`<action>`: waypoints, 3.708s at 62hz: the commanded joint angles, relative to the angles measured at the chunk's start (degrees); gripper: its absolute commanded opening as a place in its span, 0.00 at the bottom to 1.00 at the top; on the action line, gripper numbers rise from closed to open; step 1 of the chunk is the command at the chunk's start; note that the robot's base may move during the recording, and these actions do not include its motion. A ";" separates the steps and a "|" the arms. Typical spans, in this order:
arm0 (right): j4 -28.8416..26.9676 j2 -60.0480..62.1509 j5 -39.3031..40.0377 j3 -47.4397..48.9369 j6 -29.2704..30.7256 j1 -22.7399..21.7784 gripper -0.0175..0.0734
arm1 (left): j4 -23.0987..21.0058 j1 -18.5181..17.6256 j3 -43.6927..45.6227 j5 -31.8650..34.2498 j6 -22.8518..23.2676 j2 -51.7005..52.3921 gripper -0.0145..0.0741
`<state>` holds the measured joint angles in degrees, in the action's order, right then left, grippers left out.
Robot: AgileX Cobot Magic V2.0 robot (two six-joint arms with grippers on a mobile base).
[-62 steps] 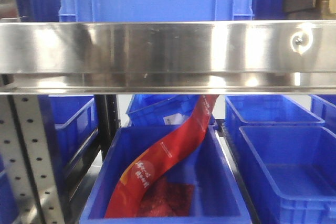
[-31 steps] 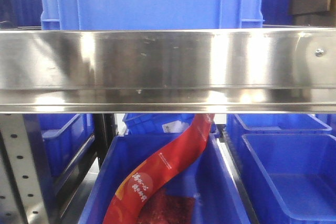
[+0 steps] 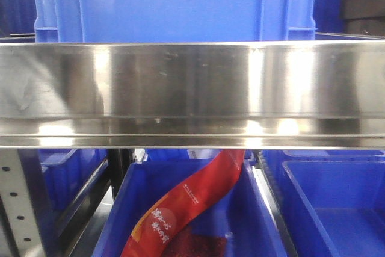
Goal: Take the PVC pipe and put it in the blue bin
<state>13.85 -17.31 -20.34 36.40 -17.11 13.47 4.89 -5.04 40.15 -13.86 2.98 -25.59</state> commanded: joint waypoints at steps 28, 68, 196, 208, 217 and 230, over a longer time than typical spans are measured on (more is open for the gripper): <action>0.33 0.16 1.18 0.16 0.12 -0.39 0.01 | 0.06 -0.28 0.08 1.64 0.04 0.29 0.04; 0.33 0.16 4.65 0.16 0.12 -0.39 0.01 | -0.17 -0.33 0.08 1.64 0.04 0.29 0.04; -6.90 -55.23 -8.50 42.44 0.12 20.69 0.01 | -10.95 -18.15 50.26 -12.49 0.04 -54.06 0.04; -8.13 -61.62 -14.92 49.36 0.42 21.75 0.01 | -12.33 -18.15 56.07 -16.79 0.04 -59.32 0.04; -11.41 -64.57 -16.05 51.21 4.44 22.59 0.01 | -12.60 -18.68 56.67 -18.11 0.04 -61.04 0.04; -14.76 -66.06 -19.42 53.00 11.03 22.49 0.01 | -12.33 -19.35 56.67 -18.11 0.04 -61.30 0.04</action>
<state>0.00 -83.37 -38.69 87.96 -10.79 36.03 -6.79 -24.03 96.12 -32.81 2.98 -87.06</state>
